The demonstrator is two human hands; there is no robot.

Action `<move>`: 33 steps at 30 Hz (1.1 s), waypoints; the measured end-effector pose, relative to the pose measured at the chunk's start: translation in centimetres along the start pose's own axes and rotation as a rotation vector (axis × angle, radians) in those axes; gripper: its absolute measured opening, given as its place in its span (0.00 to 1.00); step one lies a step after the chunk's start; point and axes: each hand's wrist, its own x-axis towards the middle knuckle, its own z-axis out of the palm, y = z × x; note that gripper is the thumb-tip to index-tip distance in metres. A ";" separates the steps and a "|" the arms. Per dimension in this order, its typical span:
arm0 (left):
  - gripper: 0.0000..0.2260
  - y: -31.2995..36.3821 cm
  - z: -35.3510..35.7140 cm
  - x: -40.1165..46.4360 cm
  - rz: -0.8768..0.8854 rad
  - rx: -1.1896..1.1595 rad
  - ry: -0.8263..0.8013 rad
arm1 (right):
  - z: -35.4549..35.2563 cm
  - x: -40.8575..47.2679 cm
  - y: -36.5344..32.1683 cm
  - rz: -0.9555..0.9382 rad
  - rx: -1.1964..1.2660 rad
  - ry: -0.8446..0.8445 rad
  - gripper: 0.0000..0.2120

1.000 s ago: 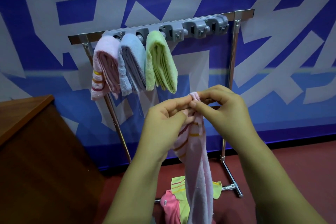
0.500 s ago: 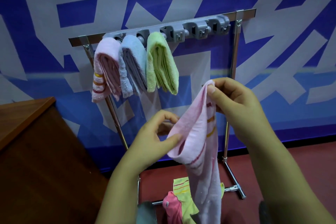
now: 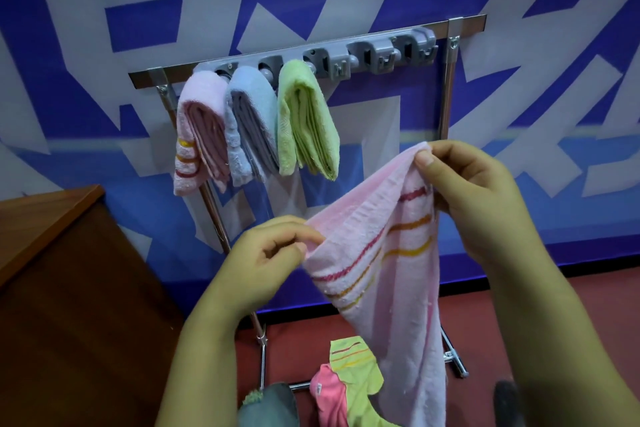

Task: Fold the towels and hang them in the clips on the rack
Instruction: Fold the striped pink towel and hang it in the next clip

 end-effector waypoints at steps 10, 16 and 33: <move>0.07 -0.2 -1.2 2.5 -0.004 -0.092 0.285 | -0.6 0.9 1.2 0.053 -0.038 0.005 0.07; 0.13 -0.2 -0.9 3.5 0.030 -0.081 0.400 | -0.8 1.5 1.8 0.056 -0.066 0.003 0.06; 0.05 1.2 -2.7 3.7 -0.157 -0.649 0.292 | -1.2 2.1 -0.6 0.240 0.323 -0.145 0.05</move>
